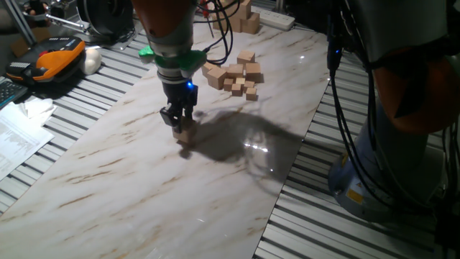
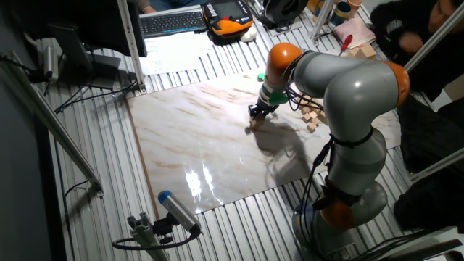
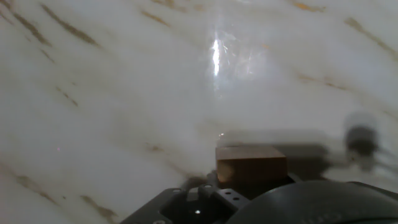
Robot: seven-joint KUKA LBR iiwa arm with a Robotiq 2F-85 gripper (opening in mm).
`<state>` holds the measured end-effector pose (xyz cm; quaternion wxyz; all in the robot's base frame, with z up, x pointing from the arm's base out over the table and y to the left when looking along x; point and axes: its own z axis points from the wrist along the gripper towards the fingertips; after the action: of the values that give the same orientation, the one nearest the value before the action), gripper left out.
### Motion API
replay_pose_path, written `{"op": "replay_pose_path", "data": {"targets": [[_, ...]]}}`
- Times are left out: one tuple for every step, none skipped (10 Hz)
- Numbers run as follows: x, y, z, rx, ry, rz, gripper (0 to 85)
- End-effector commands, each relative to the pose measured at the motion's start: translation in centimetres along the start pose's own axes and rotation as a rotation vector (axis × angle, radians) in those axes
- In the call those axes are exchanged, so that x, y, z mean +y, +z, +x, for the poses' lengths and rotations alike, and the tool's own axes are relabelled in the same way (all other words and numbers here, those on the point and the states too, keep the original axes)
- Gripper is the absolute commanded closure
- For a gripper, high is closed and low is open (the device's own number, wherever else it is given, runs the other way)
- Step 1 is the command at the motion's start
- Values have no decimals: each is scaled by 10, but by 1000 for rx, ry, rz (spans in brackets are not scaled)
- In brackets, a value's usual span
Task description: Stack the blocks into a pyramid shape
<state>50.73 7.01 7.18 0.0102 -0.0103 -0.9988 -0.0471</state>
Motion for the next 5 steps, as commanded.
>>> {"op": "replay_pose_path", "data": {"targets": [[-1, 1, 2, 2, -5, 2, 850], [-1, 2, 4, 2, -6, 8, 850], [-1, 3, 6, 3, -6, 11, 850], [-1, 7, 7, -2, 0, 11, 850], [-1, 12, 8, -5, -4, 13, 850]]}}
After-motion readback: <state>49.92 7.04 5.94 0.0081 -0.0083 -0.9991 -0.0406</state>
